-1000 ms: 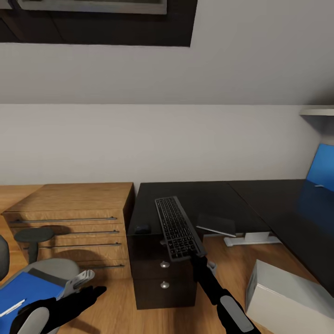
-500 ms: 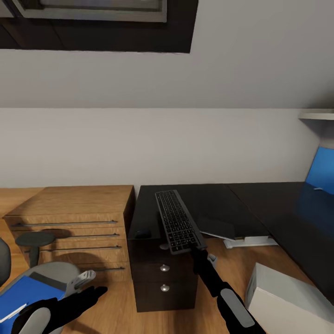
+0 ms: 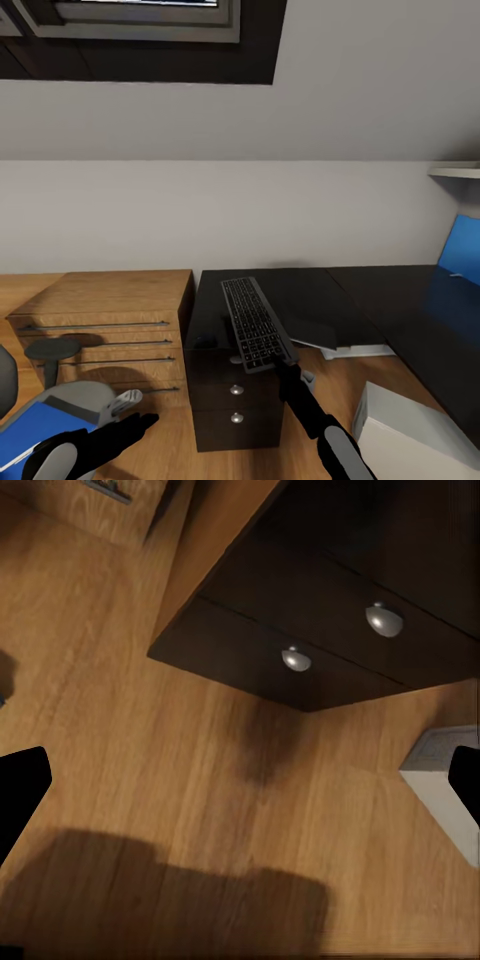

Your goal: In the bedroom, organize the workspace by keeping the computer under the desk, ensuring the monitor is on the desk, placing the keyboard on the desk next to the monitor, placing the mouse on the desk next to the keyboard, moving the folder from the swivel chair onto the desk next to the mouse, stacking the notebook on top of the folder with the pen on top of the notebook, and positioning the swivel chair next to the desk.

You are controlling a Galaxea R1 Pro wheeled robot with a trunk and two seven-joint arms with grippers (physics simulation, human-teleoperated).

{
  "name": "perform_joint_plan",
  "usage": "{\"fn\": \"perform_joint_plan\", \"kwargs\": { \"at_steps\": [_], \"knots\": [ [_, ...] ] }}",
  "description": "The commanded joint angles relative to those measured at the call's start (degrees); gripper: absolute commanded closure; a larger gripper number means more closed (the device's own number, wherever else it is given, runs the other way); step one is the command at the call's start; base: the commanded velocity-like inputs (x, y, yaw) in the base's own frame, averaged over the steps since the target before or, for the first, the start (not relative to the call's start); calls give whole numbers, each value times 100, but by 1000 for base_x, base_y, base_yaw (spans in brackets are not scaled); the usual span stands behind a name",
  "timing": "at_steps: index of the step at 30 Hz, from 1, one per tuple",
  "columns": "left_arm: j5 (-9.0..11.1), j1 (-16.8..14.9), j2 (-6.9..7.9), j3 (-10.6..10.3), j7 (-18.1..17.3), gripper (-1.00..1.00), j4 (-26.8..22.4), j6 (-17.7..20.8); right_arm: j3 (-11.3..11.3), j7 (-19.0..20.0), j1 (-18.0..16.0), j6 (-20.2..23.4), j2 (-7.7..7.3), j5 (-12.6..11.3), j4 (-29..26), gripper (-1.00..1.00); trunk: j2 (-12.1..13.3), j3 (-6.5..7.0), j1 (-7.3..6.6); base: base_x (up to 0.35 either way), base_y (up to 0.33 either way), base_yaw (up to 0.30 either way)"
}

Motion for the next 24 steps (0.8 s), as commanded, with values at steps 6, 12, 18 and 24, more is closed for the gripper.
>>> {"fn": "perform_joint_plan", "kwargs": {
  "at_steps": [6, 12, 18, 24],
  "knots": [
    [56, -4, 4, -34, 62, -100, -13, 0, 7, 81, 121, 90, -370, -226, -200, 100, 239, 102, -133, 0, 0, 0],
    [57, -4, 4, -35, 62, -100, -14, 0, 9, 158, 136, 96, -435, -471, -224, 100, 479, 210, -265, 0, 0, 0],
    [50, -4, 7, -274, 72, -100, -14, -9, 16, 146, 141, 89, -416, -495, -188, 100, 720, 317, -396, 0, 0, 0],
    [-74, -4, 12, -513, 177, -100, -14, -147, 10, 143, 143, 88, -416, -495, -185, 100, 961, 425, -528, -97, -33, 0]
  ]
}}
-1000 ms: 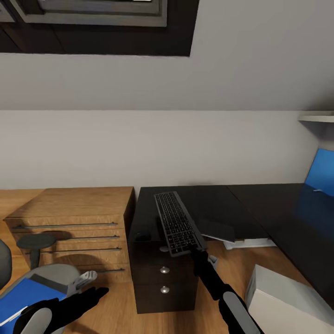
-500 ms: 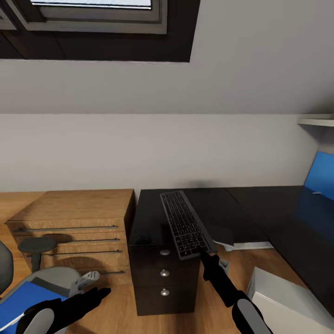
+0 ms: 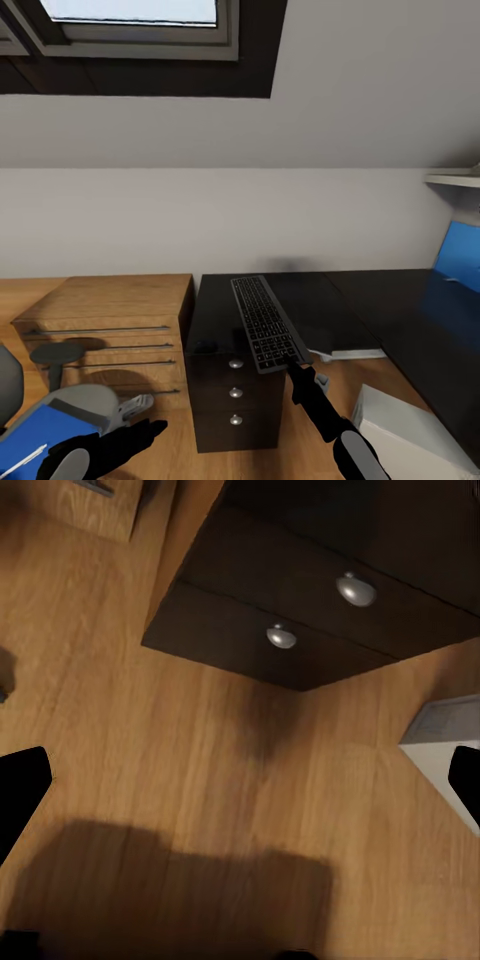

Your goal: In the bedroom, organize the workspace by keeping the computer under the desk, ensuring the monitor is on the desk, placing the keyboard on the desk next to the monitor, placing the mouse on the desk next to the keyboard, moving the folder from the swivel chair onto the desk next to the mouse, stacking the notebook on top of the folder with the pen on top of the notebook, and positioning the swivel chair next to the desk.

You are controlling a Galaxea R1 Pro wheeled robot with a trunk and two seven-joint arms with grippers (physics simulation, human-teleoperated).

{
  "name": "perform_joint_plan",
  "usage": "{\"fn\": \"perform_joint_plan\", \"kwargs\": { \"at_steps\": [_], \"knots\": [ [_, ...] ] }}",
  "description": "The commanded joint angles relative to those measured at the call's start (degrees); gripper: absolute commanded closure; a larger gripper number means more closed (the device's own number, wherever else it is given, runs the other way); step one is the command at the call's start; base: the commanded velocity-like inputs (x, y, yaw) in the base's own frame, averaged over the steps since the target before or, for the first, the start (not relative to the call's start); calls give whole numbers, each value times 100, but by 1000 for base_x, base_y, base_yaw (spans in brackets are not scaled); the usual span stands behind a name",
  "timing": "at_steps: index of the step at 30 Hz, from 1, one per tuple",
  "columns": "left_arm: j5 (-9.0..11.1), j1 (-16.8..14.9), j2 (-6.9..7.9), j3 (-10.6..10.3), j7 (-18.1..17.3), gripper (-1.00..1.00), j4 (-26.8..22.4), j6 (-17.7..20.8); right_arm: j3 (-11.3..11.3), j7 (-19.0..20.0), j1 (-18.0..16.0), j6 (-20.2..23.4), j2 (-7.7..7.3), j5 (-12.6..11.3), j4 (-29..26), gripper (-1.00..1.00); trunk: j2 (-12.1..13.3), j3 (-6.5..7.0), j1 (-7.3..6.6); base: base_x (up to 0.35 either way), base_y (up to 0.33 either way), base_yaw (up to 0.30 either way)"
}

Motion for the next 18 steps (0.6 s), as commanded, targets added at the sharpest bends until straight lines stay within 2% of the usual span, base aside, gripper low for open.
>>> {"fn": "perform_joint_plan", "kwargs": {
  "at_steps": [1, 18],
  "knots": [
    [51, -5, 4, -13, 66, -100, -7, -10, 7, 24, -4, 19, -7, -66, 4, 100, 37, 12, -25, -247, -147, 0],
    [39, -5, 3, -30, 69, -100, -12, -28, 2, 24, -4, 12, -10, -66, -5, 100, 719, 317, -399, -276, -204, 0]
  ]
}}
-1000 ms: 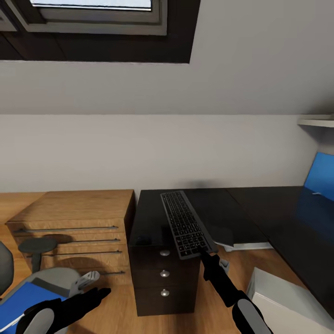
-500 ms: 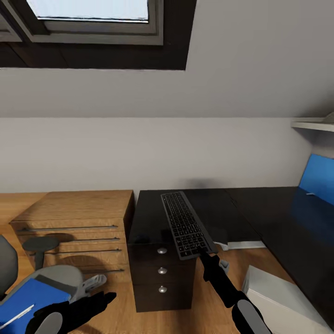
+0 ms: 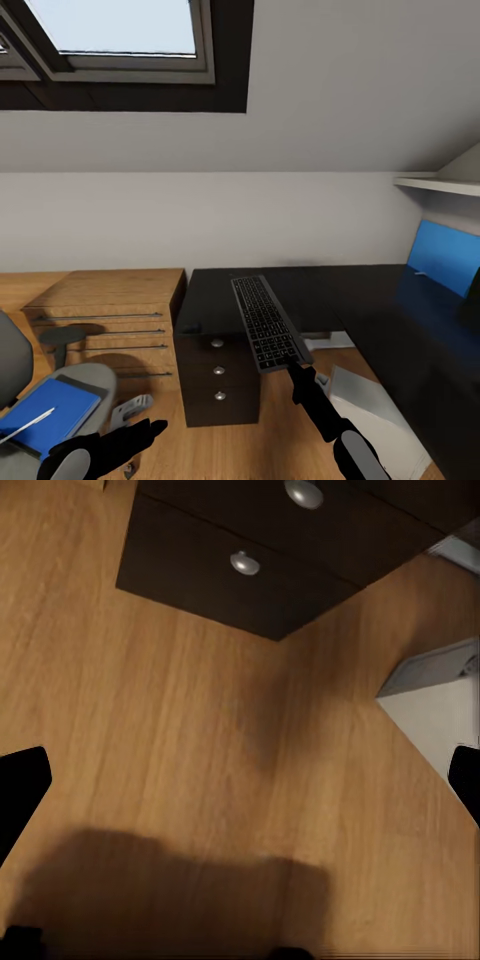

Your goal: In the bedroom, organize the workspace by keeping the computer under the desk, ensuring the monitor is on the desk, placing the keyboard on the desk next to the monitor, placing the mouse on the desk next to the keyboard, moving the folder from the swivel chair onto the desk next to the mouse, stacking the notebook on top of the folder with the pen on top of the notebook, and positioning the swivel chair next to the desk.

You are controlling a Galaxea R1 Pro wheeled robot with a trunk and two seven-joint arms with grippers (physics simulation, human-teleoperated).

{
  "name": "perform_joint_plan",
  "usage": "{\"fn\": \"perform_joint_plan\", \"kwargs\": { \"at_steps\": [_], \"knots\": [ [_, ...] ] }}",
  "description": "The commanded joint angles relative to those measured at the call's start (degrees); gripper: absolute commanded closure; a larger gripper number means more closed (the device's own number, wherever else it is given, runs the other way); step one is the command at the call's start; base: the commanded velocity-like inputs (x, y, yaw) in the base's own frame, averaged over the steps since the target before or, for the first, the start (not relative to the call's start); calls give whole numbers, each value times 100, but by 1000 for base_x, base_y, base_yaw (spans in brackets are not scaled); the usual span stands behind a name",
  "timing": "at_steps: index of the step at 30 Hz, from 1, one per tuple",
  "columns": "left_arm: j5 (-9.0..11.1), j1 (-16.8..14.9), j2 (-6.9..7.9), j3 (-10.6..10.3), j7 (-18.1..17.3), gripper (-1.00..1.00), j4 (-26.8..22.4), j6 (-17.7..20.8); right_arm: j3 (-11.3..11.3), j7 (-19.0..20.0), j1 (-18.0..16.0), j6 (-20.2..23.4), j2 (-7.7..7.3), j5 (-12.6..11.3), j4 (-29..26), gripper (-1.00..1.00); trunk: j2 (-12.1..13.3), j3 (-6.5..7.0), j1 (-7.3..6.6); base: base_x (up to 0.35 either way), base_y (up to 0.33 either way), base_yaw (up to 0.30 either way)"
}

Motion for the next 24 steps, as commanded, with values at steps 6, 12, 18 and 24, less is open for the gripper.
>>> {"fn": "perform_joint_plan", "kwargs": {
  "at_steps": [6, 12, 18, 24],
  "knots": [
    [57, -5, 6, -1, 59, -100, -5, 2, 5, 27, -4, 20, -5, -67, 2, 100, 237, 102, -135, -300, -161, 0],
    [57, -5, 6, 1, 59, -100, -6, 2, 0, 26, -4, 10, -5, -58, 2, 100, 478, 209, -267, -322, -119, 0],
    [57, -5, 6, 1, 66, -100, -6, 2, 0, 26, -4, 3, -5, -57, 2, 100, 719, 317, -399, -326, -111, 0],
    [57, -5, 6, 1, 67, -100, -5, 0, 0, 26, -4, 2, -5, -57, 2, 100, 959, 425, -531, -327, -110, 0]
  ]
}}
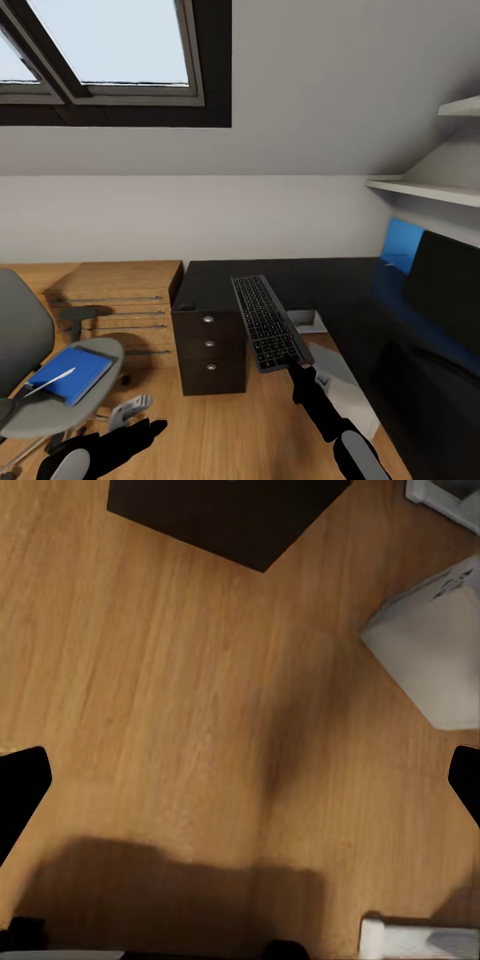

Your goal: In the bedroom, organize the workspace by keeping the computer under the desk, ensuring the monitor is on the desk, placing the keyboard on the desk next to the monitor, placing the mouse on the desk next to the keyboard, moving the folder from the swivel chair onto the desk next to the mouse, stacking the notebook on top of the folder with the pen on top of the notebook, and positioning the swivel chair next to the desk.

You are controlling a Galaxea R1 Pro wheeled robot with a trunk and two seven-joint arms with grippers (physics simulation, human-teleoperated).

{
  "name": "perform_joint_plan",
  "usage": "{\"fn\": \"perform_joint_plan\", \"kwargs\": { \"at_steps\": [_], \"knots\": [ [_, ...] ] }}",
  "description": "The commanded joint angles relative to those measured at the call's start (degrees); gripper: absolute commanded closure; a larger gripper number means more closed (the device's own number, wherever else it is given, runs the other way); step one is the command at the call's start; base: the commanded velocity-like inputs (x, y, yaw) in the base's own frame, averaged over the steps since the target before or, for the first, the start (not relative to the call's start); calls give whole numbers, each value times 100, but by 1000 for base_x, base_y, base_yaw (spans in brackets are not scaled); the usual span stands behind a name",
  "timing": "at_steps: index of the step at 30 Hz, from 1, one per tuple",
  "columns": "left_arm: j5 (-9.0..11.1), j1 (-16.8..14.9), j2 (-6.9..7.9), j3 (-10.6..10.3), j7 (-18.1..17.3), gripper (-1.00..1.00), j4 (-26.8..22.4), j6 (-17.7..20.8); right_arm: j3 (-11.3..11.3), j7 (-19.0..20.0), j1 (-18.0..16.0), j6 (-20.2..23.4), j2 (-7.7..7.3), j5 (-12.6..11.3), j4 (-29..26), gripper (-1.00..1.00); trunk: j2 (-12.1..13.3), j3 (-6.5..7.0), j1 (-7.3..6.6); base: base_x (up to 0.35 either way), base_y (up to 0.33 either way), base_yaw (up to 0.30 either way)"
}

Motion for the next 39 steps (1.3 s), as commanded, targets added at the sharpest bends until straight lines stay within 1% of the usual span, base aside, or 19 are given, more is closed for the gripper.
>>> {"fn": "perform_joint_plan", "kwargs": {
  "at_steps": [1, 26, 39],
  "knots": [
    [57, -5, 4, -8, 60, -100, -7, 1, 9, 26, -4, 22, -5, -78, 1, 100, 36, 11, -26, -327, -110, 0],
    [57, -5, 4, -17, 62, -100, -7, 3, 9, 26, -4, 22, -14, -78, 10, 100, 1039, 460, -575, -326, -129, 0],
    [57, -5, 4, -17, 151, -100, -5, 3, 6, 40, -4, 29, -21, -82, 18, 100, 1560, 693, -860, -318, -176, 0]
  ]
}}
